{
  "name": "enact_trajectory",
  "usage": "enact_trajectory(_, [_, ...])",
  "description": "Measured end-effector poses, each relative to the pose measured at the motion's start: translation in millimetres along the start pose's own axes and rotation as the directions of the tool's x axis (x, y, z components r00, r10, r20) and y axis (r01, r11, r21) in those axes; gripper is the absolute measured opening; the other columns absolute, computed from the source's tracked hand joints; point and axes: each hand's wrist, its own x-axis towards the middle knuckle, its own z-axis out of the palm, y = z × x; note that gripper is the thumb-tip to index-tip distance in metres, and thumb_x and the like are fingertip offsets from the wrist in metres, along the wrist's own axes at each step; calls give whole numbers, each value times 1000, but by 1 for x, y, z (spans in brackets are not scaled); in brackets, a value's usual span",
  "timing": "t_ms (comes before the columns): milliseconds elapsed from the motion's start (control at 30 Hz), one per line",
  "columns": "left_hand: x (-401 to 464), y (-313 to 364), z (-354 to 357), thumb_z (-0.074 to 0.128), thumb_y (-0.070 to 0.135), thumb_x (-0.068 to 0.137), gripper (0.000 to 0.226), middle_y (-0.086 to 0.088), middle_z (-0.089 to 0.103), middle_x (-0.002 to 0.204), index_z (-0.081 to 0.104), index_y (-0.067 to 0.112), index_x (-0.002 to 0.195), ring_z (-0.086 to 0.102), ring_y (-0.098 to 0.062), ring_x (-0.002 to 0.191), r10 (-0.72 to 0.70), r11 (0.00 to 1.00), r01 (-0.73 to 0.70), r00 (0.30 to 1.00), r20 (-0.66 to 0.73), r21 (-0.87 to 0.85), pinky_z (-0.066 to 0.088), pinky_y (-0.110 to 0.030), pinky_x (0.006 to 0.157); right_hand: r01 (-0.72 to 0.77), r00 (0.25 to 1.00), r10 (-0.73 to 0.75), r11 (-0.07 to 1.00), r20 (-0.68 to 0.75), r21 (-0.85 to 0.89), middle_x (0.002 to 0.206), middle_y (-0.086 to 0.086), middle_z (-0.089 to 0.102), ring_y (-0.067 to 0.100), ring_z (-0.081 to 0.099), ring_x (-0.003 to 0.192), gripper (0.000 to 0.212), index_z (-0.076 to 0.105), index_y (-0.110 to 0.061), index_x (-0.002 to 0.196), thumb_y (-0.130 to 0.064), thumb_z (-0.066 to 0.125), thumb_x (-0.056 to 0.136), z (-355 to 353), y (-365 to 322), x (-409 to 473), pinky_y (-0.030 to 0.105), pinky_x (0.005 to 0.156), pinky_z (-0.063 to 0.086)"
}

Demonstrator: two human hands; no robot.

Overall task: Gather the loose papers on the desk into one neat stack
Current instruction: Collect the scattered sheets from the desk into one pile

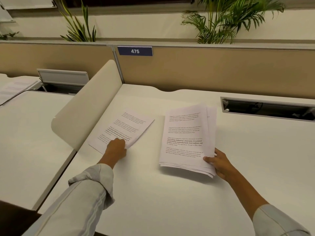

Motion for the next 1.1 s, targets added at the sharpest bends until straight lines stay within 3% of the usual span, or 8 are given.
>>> enact_trajectory(133, [-7,15,-1,58,8,88,37,-12,59,125,55,6,125,61,-27,113,68,992,-69,997,21,105,49,-29,94,-1,1000,1,1000,-18,9,118,15,65,35,63,107,48,57,-8,123,16,62,82,-1,8,-1,46,91,53])
enact_trajectory(533, [-59,192,-59,66,9,78,25,-17,67,100,64,0,101,68,-36,92,194,932,-240,963,-185,-273,55,-36,74,28,999,-28,999,18,18,118,14,67,35,65,106,48,59,-13,120,15,61,81,14,14,-9,49,91,55])
enact_trajectory(633, [-70,225,-51,74,45,77,49,-10,65,101,61,8,107,66,-29,94,268,908,-270,962,-52,-322,51,-33,69,41,998,-43,998,44,40,113,11,69,31,67,102,46,60,-16,117,14,60,82,18,10,-15,42,83,58])
enact_trajectory(733, [-66,234,-38,52,89,60,79,-1,63,80,61,15,87,68,-23,82,296,882,-261,955,29,-393,45,-29,62,81,991,-88,994,103,70,110,10,73,28,71,100,42,64,-17,116,10,63,83,13,6,-21,38,80,60])
enact_trajectory(800, [-58,226,-33,52,85,66,75,0,66,82,64,15,88,66,-23,85,235,852,-254,967,-99,-458,46,-30,67,70,992,-80,992,95,105,109,9,73,28,71,98,46,63,-15,118,9,69,80,8,4,-23,39,78,60])
enact_trajectory(933, [-31,190,-31,68,57,75,76,-15,58,129,51,7,129,48,-33,122,-42,870,-172,908,-417,-461,41,-46,95,60,993,-71,990,90,124,112,8,71,25,69,99,48,61,-16,120,7,70,79,-1,-4,-25,32,74,60])
enact_trajectory(1033, [-5,157,-39,83,46,67,89,-18,56,134,44,0,133,53,-38,123,-222,580,149,975,21,-801,48,-48,98,64,993,-78,987,86,150,110,4,71,20,69,97,41,59,-18,119,6,64,85,-6,-12,-29,28,71,60])
enact_trajectory(1100, [-2,146,-43,86,24,70,70,-19,64,129,56,-2,127,64,-36,111,59,264,280,951,305,-923,53,-50,95,72,989,-87,989,118,131,108,2,73,19,71,95,40,60,-20,119,4,64,86,-9,-17,-31,29,72,60])
